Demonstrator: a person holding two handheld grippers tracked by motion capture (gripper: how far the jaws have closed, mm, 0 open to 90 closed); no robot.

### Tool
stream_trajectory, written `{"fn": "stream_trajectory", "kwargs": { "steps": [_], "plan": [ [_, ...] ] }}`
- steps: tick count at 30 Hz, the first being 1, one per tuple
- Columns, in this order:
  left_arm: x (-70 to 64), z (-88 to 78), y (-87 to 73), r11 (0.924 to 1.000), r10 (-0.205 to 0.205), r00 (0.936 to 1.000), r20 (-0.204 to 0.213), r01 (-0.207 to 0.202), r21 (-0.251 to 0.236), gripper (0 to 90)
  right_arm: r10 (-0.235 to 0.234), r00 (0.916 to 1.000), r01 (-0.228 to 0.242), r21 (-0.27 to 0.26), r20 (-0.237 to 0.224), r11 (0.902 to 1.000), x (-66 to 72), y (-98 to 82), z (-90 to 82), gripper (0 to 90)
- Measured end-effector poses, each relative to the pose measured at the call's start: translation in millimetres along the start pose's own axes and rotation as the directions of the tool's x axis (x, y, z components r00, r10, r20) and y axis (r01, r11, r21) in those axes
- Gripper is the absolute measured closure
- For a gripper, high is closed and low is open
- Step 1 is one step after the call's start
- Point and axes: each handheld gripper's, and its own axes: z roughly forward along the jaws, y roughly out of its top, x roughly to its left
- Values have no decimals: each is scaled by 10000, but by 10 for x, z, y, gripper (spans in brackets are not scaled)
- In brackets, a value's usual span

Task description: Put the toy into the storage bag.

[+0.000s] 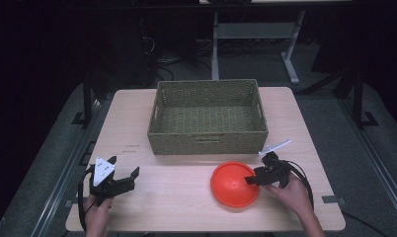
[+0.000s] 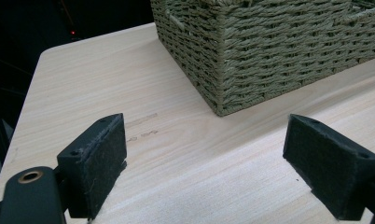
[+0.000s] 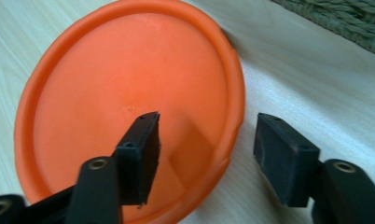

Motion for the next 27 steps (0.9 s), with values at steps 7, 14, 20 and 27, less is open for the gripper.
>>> {"fn": "stream_trajectory", "kwargs": {
  "steps": [7,14,20,27],
  "plan": [
    [-14,-2,5,10000,78,10000,44,-78,-17,128,-117,9999,117,2,9,9999,7,1,21,513],
    [-13,0,5,10000,56,10000,36,-56,-32,128,-76,9998,79,-175,168,9998,-7,1,13,617],
    [-17,-5,8,9999,142,9999,38,-142,6,128,-49,9999,52,-239,143,9997,-11,0,-42,680],
    [-25,5,9,9996,268,9996,75,-268,46,128,122,9999,-120,-369,44,9992,-4,-8,-81,719]
  ]
}}
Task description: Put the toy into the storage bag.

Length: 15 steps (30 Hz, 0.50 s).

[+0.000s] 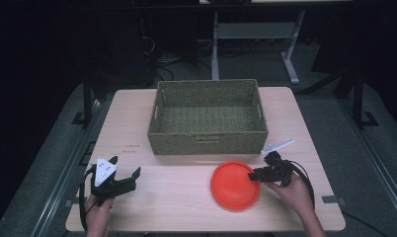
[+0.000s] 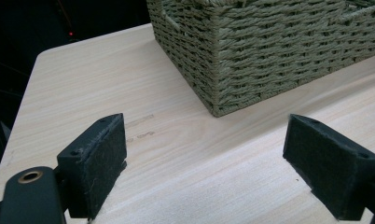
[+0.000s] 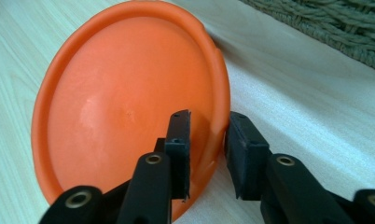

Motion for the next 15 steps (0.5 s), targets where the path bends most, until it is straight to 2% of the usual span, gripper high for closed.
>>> {"fn": "stream_trajectory", "kwargs": {
  "steps": [7,12,15],
  "plan": [
    [-2,-4,1,10000,1,10000,-2,-1,-17,128,80,9998,-84,-255,-169,9996,11,-1,-67,753],
    [-20,2,1,10000,-60,10000,26,60,-13,128,-23,9999,19,-366,-124,9993,74,32,-139,794],
    [-27,4,2,10000,42,10000,61,-42,15,128,-119,9999,114,-435,-124,9990,120,62,-184,809]
  ]
}}
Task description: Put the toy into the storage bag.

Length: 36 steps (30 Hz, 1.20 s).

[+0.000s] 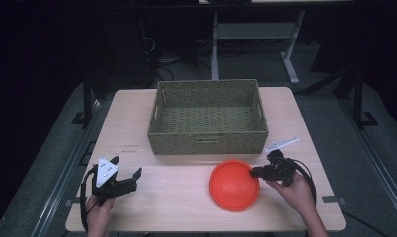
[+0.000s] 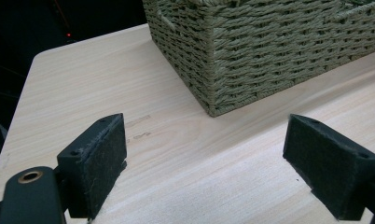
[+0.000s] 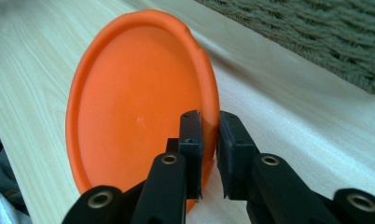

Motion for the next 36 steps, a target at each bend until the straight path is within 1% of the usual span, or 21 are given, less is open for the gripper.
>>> {"fn": "stream_trajectory", "kwargs": {
  "steps": [4,5,9,11,13,17,19,21,22,24,26,28,29,36],
  "plan": [
    [4,-5,0,10000,43,10000,-9,-43,-5,128,-40,10000,39,-101,-87,9999,43,31,-26,823],
    [7,-5,-3,10000,-71,10000,-26,71,-35,128,-151,9998,149,-130,-114,9998,77,56,-34,824],
    [17,-6,-3,10000,-80,10000,-52,80,-5,128,-57,9999,57,-43,-152,10000,117,113,-54,826],
    [8,-2,-4,9999,-112,9999,-5,112,-2,128,-132,9996,129,-102,-268,9999,139,144,-65,826],
    [5,1,-3,10000,-85,10000,6,85,-23,128,-139,9996,136,-120,-248,9998,152,158,-71,826],
    [3,0,-2,10000,-53,10000,9,53,-20,128,-316,9987,310,-167,-397,9994,205,235,-126,826],
    [5,-2,-2,10000,-65,10000,13,65,-38,128,-404,9984,396,-201,-400,9990,219,259,-151,826],
    [6,-3,-2,10000,-65,10000,9,65,-47,128,-397,9985,390,-197,-383,9990,232,274,-171,826],
    [6,-3,-2,10000,-57,10000,11,57,-49,128,-527,9980,518,-264,-360,9983,247,298,-209,826],
    [6,-1,-2,10000,-44,10000,22,44,-28,128,-544,9979,533,-316,-360,9981,250,304,-220,826],
    [5,1,-2,10000,-65,10000,20,65,-22,128,-560,9974,542,-396,-452,9977,253,332,-277,826],
    [5,0,-2,10000,-49,10000,20,49,-25,128,-573,9973,554,-420,-461,9976,252,340,-289,826],
    [4,0,-2,10000,-43,10000,30,43,-19,128,-619,9973,599,-477,-399,9971,255,364,-329,825],
    [1,-4,3,10000,-12,10000,40,12,25,128,-655,9969,631,-548,-446,9965,257,432,-420,825]
  ]
}}
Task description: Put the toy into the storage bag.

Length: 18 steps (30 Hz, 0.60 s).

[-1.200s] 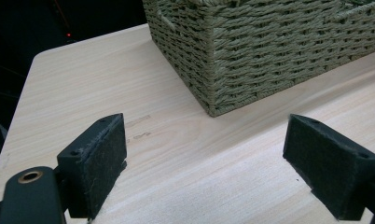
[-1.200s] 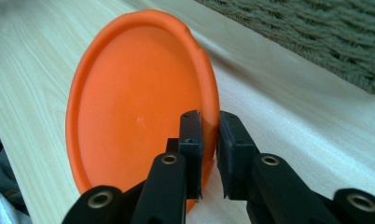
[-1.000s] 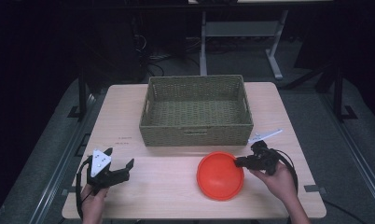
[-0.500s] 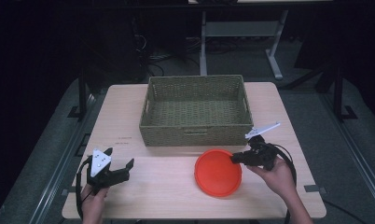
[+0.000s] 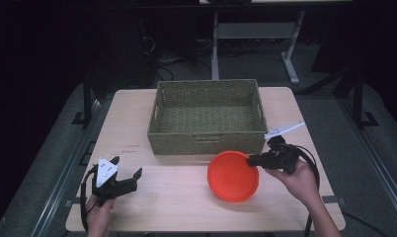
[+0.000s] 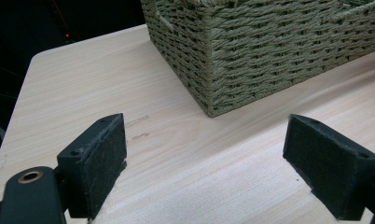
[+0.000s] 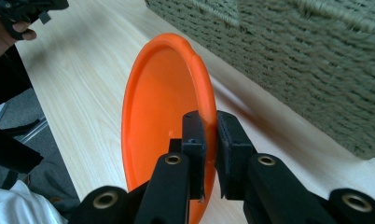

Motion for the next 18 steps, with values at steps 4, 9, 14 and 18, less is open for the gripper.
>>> {"fn": "stream_trajectory", "kwargs": {
  "steps": [4,9,14,18],
  "plan": [
    [-8,5,-1,10000,-7,10000,23,7,-5,128,-95,9999,94,26,124,10000,9,53,-56,825],
    [-11,3,-3,10000,-78,10000,9,78,-49,128,-98,9999,98,-46,114,9999,-1,128,-139,825],
    [-11,4,-3,10000,-51,10000,4,51,-16,128,-98,9999,99,-110,130,9999,2,208,-212,825],
    [-17,8,-1,10000,-62,10000,22,62,-78,128,-144,9998,146,-140,161,9998,17,282,-271,825]
  ]
}}
